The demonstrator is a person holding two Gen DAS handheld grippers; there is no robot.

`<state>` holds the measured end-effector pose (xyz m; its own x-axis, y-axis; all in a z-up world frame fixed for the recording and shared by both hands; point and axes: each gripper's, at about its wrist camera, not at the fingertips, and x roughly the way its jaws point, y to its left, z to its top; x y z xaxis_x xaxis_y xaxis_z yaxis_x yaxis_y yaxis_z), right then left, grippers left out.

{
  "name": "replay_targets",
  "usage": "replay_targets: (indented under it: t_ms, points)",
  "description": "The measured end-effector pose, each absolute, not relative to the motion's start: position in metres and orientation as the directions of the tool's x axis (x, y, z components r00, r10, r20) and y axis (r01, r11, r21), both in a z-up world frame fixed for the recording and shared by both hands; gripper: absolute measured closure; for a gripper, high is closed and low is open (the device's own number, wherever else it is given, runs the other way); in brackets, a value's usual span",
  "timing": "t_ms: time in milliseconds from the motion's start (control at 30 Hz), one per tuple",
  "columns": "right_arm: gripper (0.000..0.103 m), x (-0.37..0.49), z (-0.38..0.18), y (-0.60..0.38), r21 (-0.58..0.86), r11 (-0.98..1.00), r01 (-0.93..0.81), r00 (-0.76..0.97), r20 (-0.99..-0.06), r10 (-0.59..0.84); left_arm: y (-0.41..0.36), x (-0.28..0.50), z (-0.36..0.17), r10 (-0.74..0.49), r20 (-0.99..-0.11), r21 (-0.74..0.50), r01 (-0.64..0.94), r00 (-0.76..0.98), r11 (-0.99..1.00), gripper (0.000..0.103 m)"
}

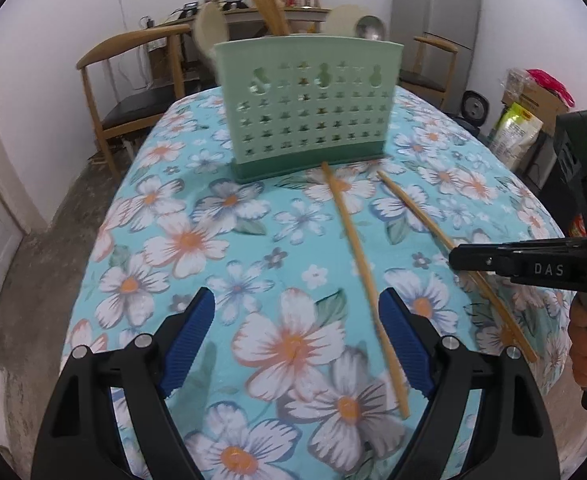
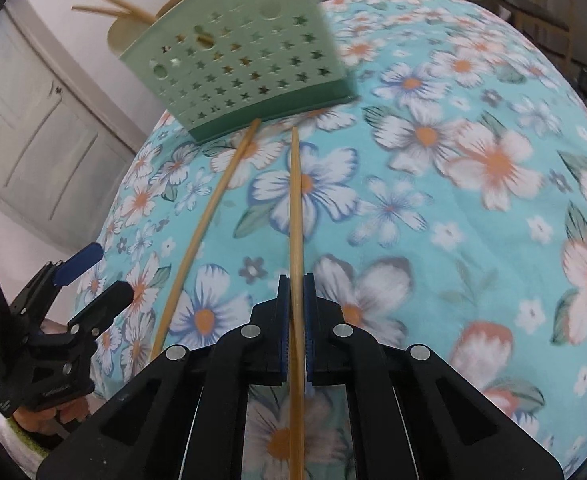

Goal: Organize utensils
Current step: 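Grasp a remaining chopstick with the right tool while the left tool approaches another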

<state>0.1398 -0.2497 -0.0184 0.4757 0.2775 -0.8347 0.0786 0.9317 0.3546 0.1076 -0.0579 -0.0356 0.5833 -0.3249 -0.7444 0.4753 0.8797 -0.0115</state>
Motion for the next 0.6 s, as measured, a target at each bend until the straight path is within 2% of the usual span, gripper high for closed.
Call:
replay_targets:
  t_ms: [67,167,233,367,433,500,600]
  points:
    - [0.098,0.133,-0.018,-0.255,0.360,0.929,0.085,0.475,-0.834,0.279,-0.064,0.107,-0.036,-0.351,-0.740,-0.024,0.499,0.574,0.866,0.026]
    - [0.098,0.127,-0.018,-0.259,0.370,0.925,0.090,0.477,-0.831,0.286,-0.072,0.108,-0.041,-0.387,-0.747,-0.055,0.531,0.540,0.846,0.042]
    - [0.098,0.125,-0.019,-0.262,0.379,0.920,0.095,0.480,-0.827,0.292,-0.079,0.110,-0.045,-0.410,-0.757,-0.080,0.551,0.508,0.831,0.057]
    - [0.098,0.124,-0.020,-0.262,0.385,0.918,0.095,0.486,-0.823,0.295,-0.091,0.115,-0.056,-0.425,-0.774,-0.104,0.568,0.469,0.817,0.073]
    - [0.098,0.124,-0.020,-0.263,0.390,0.916,0.095,0.486,-0.822,0.299,-0.092,0.119,-0.062,-0.423,-0.780,-0.116,0.557,0.461,0.822,0.086]
    - [0.098,0.122,-0.020,-0.265,0.396,0.913,0.096,0.488,-0.818,0.303,-0.091,0.120,-0.065,-0.429,-0.777,-0.135,0.544,0.460,0.828,0.093]
    - [0.098,0.120,-0.020,-0.268,0.402,0.911,0.093,0.493,-0.813,0.309,-0.083,0.121,-0.065,-0.439,-0.769,-0.173,0.511,0.465,0.842,0.097]
